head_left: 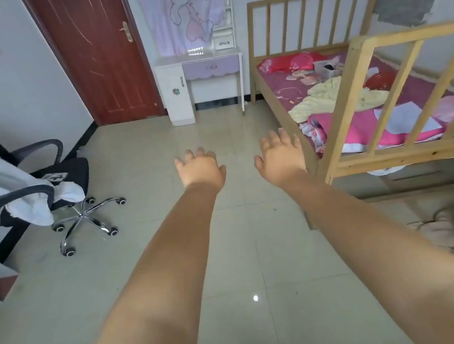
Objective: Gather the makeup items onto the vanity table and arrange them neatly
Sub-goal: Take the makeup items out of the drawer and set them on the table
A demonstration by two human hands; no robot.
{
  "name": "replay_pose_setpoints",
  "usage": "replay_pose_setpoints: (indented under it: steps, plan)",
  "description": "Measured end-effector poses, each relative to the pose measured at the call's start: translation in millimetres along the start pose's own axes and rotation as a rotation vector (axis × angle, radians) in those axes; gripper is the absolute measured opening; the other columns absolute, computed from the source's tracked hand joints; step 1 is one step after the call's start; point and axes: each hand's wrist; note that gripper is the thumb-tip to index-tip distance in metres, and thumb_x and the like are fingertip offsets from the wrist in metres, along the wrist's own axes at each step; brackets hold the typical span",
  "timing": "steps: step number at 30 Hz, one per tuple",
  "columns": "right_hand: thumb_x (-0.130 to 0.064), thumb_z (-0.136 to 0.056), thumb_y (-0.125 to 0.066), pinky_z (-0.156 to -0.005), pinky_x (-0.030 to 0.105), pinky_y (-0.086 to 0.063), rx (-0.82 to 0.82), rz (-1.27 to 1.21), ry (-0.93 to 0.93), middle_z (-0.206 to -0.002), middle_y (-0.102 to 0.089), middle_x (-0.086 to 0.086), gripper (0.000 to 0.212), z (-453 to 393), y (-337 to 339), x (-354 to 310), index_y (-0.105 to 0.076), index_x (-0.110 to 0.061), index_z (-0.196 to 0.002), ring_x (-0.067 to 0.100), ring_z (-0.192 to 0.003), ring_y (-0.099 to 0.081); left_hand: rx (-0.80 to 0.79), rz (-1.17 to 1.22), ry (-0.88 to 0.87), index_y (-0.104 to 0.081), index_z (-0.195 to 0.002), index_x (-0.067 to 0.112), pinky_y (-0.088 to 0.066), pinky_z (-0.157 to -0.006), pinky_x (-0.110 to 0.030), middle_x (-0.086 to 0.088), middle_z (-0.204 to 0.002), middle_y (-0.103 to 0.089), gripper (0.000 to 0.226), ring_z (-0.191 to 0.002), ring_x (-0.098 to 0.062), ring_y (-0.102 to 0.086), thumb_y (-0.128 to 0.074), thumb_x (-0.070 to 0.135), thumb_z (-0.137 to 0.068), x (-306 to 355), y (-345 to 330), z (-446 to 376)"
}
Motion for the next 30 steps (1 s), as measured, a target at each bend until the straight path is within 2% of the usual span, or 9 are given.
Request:
replay_pose_setpoints:
  steps: [5,13,18,25,30]
  plan:
    - [-0.037,-0.095,-0.026,-0.112,0.048,-0.010,-0.155,0.020,-0.038,-0.151,-0.017,0.010,0.053,-59.2,-66.5,-1.9,-0.018,-0.013,-0.142,0.030,-0.139,-0.011,-0.104,0.010,-0.001,-0.032,-0.137,0.014,-0.016,-0.111,-0.046,-0.007,-0.148,-0.027,0.050,-0.138,-0.030,-0.016,-0.032,0.042,-0.094,-16.7,-55.4,-61.8]
    - [-0.040,-0.096,-0.021,-0.113,0.046,-0.008,-0.300,0.019,0.007,-0.153,-0.011,0.009,0.054,-240.0,-138.1,-2.5,-0.014,-0.016,-0.143,0.029,-0.141,-0.006,-0.233,0.041,0.011,-0.022,-0.141,0.016,-0.015,-0.112,-0.044,-0.004,-0.153,-0.016,0.054,-0.141,-0.027,-0.009,-0.032,0.042,-0.095,-32.9,-103.8,-242.7]
    - [-0.044,-0.095,-0.021,-0.113,0.047,-0.008,-0.321,0.030,0.022,-0.153,-0.010,0.009,0.056,-352.6,-159.1,-6.7,-0.012,-0.018,-0.144,0.029,-0.141,-0.005,-0.254,0.088,0.051,-0.019,-0.143,0.018,-0.014,-0.113,-0.044,-0.002,-0.153,-0.016,0.055,-0.142,-0.026,-0.008,-0.032,0.042,-0.095,-51.1,-116.3,-346.8]
    - [-0.046,-0.094,-0.021,-0.113,0.048,-0.006,-0.225,0.024,0.068,-0.154,-0.006,0.009,0.058,-520.1,-195.5,-43.9,-0.012,-0.018,-0.144,0.029,-0.142,-0.002,-0.216,0.098,0.069,-0.018,-0.143,0.020,-0.014,-0.112,-0.044,0.000,-0.153,-0.018,0.053,-0.142,-0.025,-0.008,-0.027,0.043,-0.096,-95.8,-136.6,-508.5]
    - [-0.047,-0.094,-0.023,-0.114,0.047,-0.005,-0.201,-0.016,0.001,-0.154,-0.007,0.008,0.058,-661.4,-217.0,-71.8,-0.013,-0.020,-0.144,0.027,-0.142,-0.002,-0.194,0.035,-0.040,-0.020,-0.142,0.022,-0.011,-0.113,-0.045,0.001,-0.153,-0.016,0.051,-0.142,-0.025,-0.007,-0.026,0.042,-0.096,-138.1,-145.6,-655.2]
Point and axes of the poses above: each hand's wrist, its own z-axis away from the middle knuckle, its own y-axis out of the back of the hand, x = y × z
